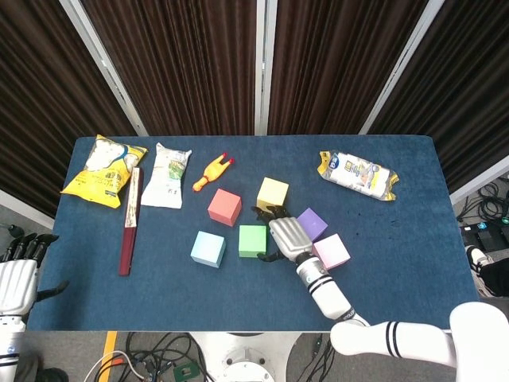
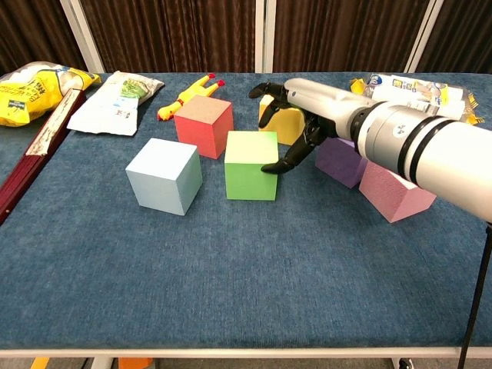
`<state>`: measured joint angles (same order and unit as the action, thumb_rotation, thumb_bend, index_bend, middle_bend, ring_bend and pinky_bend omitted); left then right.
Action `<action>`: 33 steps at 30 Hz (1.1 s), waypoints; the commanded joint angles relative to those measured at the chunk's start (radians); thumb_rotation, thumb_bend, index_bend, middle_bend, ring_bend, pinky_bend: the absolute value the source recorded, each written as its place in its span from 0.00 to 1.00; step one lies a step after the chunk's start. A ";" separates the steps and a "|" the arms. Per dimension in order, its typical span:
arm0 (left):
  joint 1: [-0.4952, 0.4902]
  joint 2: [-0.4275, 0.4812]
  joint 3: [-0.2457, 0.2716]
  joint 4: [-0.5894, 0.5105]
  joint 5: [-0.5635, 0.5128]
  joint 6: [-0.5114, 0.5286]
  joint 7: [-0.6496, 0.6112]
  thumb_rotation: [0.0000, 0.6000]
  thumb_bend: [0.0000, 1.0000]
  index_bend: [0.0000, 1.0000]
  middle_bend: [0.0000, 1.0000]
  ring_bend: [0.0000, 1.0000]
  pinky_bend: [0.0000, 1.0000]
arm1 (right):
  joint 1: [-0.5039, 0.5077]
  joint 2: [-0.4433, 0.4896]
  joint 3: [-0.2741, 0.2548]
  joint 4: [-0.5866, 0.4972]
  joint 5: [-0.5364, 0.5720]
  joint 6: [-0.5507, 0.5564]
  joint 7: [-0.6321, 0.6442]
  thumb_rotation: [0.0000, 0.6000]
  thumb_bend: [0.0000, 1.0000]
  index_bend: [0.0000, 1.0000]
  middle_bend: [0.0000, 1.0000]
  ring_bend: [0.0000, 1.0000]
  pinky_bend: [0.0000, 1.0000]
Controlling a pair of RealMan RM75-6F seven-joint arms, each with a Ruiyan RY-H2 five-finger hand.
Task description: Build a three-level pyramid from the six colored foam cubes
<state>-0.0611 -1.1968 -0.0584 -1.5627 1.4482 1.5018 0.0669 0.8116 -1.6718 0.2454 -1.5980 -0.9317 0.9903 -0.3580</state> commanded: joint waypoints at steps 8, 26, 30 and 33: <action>-0.005 0.005 -0.005 -0.010 0.003 0.002 0.012 1.00 0.00 0.20 0.19 0.09 0.12 | -0.076 0.256 -0.018 -0.081 -0.186 0.009 0.142 1.00 0.10 0.10 0.23 0.05 0.00; -0.154 0.047 -0.032 -0.036 0.107 -0.127 -0.033 1.00 0.00 0.20 0.19 0.09 0.12 | -0.101 0.505 -0.075 -0.096 -0.324 -0.092 0.257 1.00 0.10 0.10 0.22 0.06 0.06; -0.249 0.038 -0.035 -0.023 0.148 -0.239 -0.122 1.00 0.00 0.20 0.19 0.09 0.12 | -0.120 0.537 -0.079 -0.096 -0.354 -0.068 0.283 1.00 0.10 0.11 0.22 0.06 0.06; -0.327 0.013 -0.041 0.011 0.161 -0.331 -0.195 1.00 0.00 0.20 0.18 0.09 0.12 | -0.136 0.565 -0.085 -0.099 -0.371 -0.052 0.298 1.00 0.10 0.11 0.22 0.06 0.06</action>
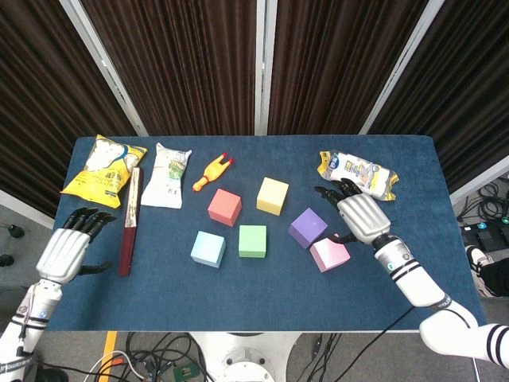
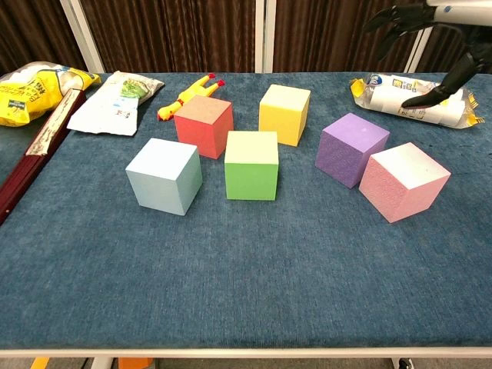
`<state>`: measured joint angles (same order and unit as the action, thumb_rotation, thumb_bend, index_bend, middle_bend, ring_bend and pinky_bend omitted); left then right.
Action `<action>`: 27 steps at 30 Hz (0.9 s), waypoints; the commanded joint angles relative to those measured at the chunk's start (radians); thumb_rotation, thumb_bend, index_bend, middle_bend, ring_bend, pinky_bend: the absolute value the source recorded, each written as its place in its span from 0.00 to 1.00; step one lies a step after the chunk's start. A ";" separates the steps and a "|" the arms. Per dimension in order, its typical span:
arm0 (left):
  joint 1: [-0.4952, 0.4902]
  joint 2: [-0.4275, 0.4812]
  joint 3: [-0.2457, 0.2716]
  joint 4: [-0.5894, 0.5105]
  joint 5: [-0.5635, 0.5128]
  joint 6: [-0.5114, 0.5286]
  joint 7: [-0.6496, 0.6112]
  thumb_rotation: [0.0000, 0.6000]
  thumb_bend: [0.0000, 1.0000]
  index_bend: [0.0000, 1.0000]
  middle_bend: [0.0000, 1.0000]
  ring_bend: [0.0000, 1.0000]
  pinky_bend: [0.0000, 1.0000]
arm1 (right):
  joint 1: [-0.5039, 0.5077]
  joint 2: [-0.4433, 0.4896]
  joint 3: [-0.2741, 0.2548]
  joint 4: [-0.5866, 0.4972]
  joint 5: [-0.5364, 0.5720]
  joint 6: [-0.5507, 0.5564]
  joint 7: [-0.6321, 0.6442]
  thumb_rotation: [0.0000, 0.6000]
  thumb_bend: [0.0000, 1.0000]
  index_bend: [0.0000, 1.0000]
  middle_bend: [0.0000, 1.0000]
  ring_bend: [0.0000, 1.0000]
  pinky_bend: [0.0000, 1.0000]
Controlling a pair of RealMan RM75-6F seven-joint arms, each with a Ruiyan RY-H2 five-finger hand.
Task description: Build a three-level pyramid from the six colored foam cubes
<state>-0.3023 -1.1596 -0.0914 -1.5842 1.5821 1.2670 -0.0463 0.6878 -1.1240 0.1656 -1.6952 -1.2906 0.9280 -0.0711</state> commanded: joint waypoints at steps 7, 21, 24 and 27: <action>-0.238 -0.115 0.004 0.138 0.039 -0.284 -0.228 1.00 0.00 0.12 0.12 0.09 0.12 | -0.054 0.058 -0.019 0.002 -0.034 0.046 0.061 1.00 0.10 0.11 0.22 0.06 0.06; -0.376 -0.285 0.053 0.302 0.066 -0.373 -0.401 1.00 0.06 0.13 0.12 0.09 0.18 | -0.078 0.042 -0.045 0.039 -0.050 0.033 0.093 1.00 0.10 0.11 0.22 0.06 0.06; -0.383 -0.313 0.062 0.324 0.064 -0.363 -0.440 1.00 0.09 0.16 0.14 0.09 0.18 | -0.081 0.040 -0.047 0.045 -0.053 0.033 0.102 1.00 0.10 0.11 0.22 0.06 0.06; -0.390 -0.345 0.066 0.349 0.058 -0.354 -0.483 1.00 0.10 0.20 0.17 0.13 0.20 | -0.084 0.037 -0.046 0.053 -0.055 0.035 0.111 1.00 0.10 0.11 0.22 0.06 0.06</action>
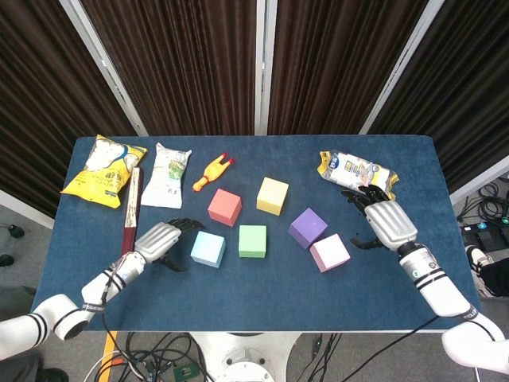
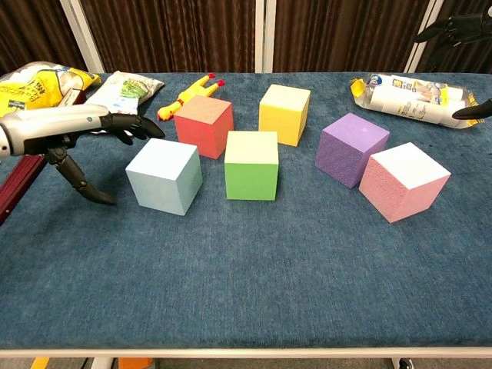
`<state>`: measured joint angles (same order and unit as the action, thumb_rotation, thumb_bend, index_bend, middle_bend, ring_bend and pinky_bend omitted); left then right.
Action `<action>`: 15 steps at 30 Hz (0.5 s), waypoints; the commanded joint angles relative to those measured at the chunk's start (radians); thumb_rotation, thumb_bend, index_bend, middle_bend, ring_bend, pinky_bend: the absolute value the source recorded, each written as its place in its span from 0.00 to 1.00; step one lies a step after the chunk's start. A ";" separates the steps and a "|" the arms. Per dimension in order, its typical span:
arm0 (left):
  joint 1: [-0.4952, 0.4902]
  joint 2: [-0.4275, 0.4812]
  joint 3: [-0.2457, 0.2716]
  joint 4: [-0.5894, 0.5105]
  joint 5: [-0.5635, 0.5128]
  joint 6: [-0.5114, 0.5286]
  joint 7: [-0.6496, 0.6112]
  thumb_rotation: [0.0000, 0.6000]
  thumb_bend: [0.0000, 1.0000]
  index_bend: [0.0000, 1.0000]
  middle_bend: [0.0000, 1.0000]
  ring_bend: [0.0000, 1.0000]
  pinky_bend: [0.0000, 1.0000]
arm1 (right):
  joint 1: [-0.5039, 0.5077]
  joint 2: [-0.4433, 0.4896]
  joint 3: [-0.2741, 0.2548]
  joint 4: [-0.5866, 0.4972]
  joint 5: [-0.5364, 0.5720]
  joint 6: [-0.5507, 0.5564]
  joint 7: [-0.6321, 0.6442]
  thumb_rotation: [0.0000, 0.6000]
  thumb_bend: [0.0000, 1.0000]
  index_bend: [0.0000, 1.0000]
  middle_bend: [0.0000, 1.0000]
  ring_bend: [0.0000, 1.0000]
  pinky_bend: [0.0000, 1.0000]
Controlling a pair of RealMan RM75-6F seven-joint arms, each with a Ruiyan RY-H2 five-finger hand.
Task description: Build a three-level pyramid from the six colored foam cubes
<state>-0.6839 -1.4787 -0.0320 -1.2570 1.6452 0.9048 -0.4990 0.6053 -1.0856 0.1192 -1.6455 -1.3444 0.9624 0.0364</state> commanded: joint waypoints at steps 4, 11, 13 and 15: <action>-0.010 -0.079 -0.003 0.063 -0.019 0.040 -0.044 1.00 0.11 0.24 0.23 0.18 0.25 | -0.005 -0.005 0.000 0.013 -0.002 0.000 0.013 1.00 0.10 0.11 0.22 0.06 0.06; -0.021 -0.125 -0.022 0.096 -0.056 0.057 -0.055 1.00 0.15 0.33 0.30 0.25 0.31 | -0.015 -0.003 0.000 0.020 -0.005 0.009 0.027 1.00 0.10 0.11 0.22 0.06 0.06; -0.019 -0.134 -0.029 0.097 -0.077 0.056 -0.064 1.00 0.15 0.36 0.34 0.28 0.33 | -0.017 -0.003 0.001 0.023 -0.005 0.010 0.032 1.00 0.10 0.11 0.22 0.06 0.06; -0.015 -0.139 -0.039 0.096 -0.096 0.062 -0.062 1.00 0.16 0.37 0.38 0.31 0.35 | -0.018 -0.002 0.002 0.025 -0.006 0.011 0.036 1.00 0.10 0.11 0.22 0.06 0.06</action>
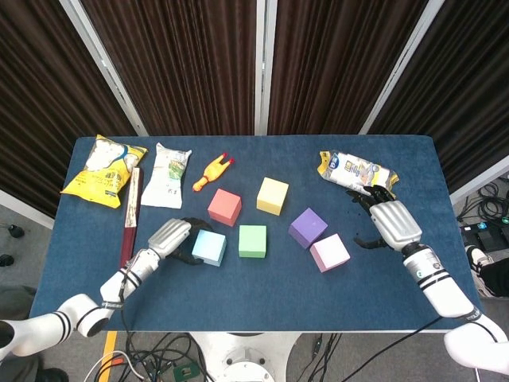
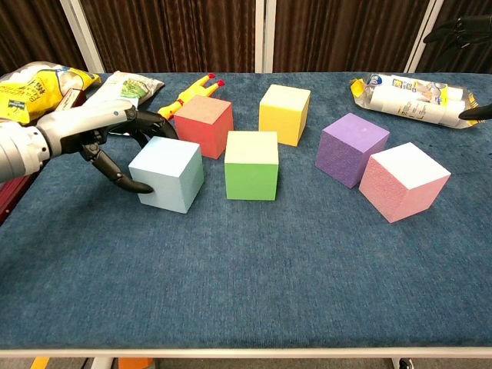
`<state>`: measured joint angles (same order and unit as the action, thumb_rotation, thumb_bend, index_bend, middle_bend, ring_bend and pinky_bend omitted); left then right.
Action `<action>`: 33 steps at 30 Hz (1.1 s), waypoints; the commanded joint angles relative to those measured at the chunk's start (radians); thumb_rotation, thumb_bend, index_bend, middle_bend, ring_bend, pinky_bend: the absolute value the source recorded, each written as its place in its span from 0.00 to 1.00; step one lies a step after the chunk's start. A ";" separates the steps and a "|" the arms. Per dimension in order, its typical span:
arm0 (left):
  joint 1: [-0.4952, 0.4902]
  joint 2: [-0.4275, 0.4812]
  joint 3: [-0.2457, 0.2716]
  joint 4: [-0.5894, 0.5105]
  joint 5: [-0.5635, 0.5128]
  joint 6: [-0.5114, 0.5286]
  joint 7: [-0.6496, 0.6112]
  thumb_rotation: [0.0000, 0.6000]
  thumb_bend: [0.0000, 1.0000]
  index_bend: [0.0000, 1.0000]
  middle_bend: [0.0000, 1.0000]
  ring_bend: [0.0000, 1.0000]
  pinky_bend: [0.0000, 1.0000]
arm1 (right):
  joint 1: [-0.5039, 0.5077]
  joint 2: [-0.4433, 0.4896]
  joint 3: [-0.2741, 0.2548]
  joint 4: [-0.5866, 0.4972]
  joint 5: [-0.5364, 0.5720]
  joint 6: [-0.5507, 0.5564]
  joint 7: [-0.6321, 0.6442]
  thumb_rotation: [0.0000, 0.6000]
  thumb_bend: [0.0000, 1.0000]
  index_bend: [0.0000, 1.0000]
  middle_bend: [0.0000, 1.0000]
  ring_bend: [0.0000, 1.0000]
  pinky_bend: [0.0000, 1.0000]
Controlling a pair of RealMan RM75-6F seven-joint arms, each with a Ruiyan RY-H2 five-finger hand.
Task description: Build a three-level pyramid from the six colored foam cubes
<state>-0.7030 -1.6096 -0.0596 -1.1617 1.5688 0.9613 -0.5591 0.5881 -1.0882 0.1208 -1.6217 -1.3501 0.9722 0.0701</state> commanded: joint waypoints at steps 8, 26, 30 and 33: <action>0.008 -0.011 -0.050 -0.037 -0.104 -0.007 0.033 1.00 0.16 0.39 0.41 0.34 0.38 | -0.004 0.007 0.009 0.003 -0.005 0.009 0.012 1.00 0.10 0.11 0.22 0.06 0.06; -0.003 -0.103 -0.091 -0.016 -0.191 0.000 0.217 1.00 0.15 0.39 0.41 0.34 0.38 | -0.022 0.027 0.016 -0.007 0.000 0.026 0.015 1.00 0.10 0.11 0.22 0.06 0.06; -0.005 -0.125 -0.089 0.013 -0.182 0.016 0.241 1.00 0.16 0.39 0.41 0.34 0.38 | -0.028 0.029 0.017 -0.011 0.003 0.032 0.013 1.00 0.10 0.11 0.22 0.06 0.06; -0.006 -0.134 -0.090 0.018 -0.178 0.022 0.236 1.00 0.16 0.39 0.41 0.34 0.38 | -0.032 0.031 0.017 -0.014 0.004 0.035 0.011 1.00 0.10 0.11 0.22 0.06 0.06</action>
<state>-0.7088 -1.7425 -0.1494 -1.1450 1.3895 0.9818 -0.3216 0.5567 -1.0569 0.1377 -1.6353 -1.3459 1.0068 0.0809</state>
